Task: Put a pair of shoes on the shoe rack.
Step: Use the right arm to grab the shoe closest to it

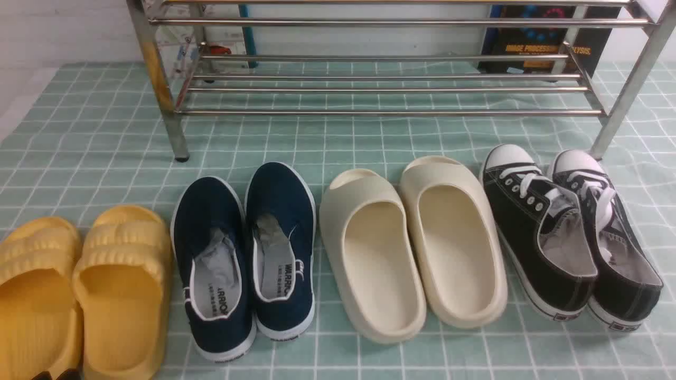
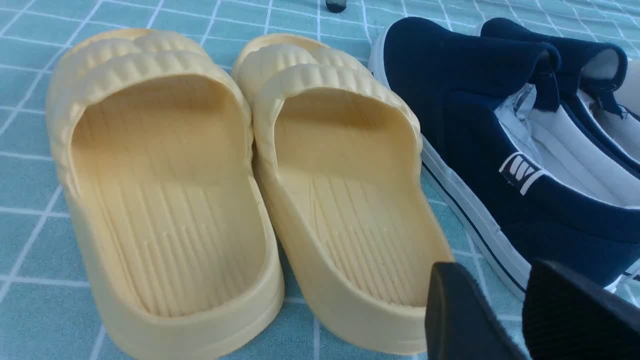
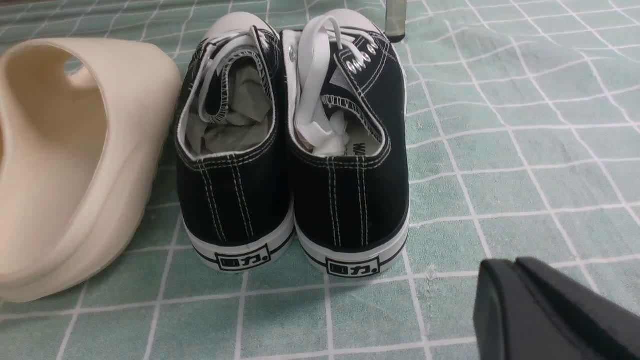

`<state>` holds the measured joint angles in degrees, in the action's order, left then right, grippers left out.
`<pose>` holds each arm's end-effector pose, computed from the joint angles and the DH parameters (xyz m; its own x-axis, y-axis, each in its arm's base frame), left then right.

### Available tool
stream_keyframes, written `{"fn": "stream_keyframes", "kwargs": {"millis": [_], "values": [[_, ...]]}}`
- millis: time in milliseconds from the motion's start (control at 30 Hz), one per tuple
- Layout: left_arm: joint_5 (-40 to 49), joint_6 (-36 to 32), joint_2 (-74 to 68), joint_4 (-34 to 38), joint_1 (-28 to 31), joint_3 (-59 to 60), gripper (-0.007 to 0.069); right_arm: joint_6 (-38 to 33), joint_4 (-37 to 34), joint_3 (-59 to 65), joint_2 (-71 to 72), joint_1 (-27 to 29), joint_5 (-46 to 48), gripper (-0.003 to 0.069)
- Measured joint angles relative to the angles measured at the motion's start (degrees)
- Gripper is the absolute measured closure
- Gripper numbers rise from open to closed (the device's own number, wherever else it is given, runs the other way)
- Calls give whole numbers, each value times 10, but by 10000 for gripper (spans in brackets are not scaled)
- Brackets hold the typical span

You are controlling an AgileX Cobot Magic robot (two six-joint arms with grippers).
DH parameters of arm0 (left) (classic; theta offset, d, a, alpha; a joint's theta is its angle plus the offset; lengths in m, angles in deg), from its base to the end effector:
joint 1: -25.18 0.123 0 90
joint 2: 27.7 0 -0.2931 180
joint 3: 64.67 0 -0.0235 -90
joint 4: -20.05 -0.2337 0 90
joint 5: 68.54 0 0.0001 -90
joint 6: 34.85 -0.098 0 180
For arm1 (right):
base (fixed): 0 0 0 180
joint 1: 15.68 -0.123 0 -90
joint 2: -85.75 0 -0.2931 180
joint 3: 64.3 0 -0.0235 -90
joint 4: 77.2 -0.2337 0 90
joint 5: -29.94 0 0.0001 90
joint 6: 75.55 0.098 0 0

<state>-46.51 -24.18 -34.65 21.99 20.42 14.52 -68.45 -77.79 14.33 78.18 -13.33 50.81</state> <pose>0.0335 -0.0040 0.1670 -0.3238 -0.1897 -0.9269 0.0257 0.9776 -0.2090 0.0347 -0.0011 0.1717 -0.2857 0.1450 -0.9473 0.0762 0.9888 0.1283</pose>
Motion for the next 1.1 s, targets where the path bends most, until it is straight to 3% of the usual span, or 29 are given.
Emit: {"fn": "stream_keyframes", "kwargs": {"millis": [1100], "values": [[0,0,0,0,0,0,407,0,0,0,0,0,0,596]]}}
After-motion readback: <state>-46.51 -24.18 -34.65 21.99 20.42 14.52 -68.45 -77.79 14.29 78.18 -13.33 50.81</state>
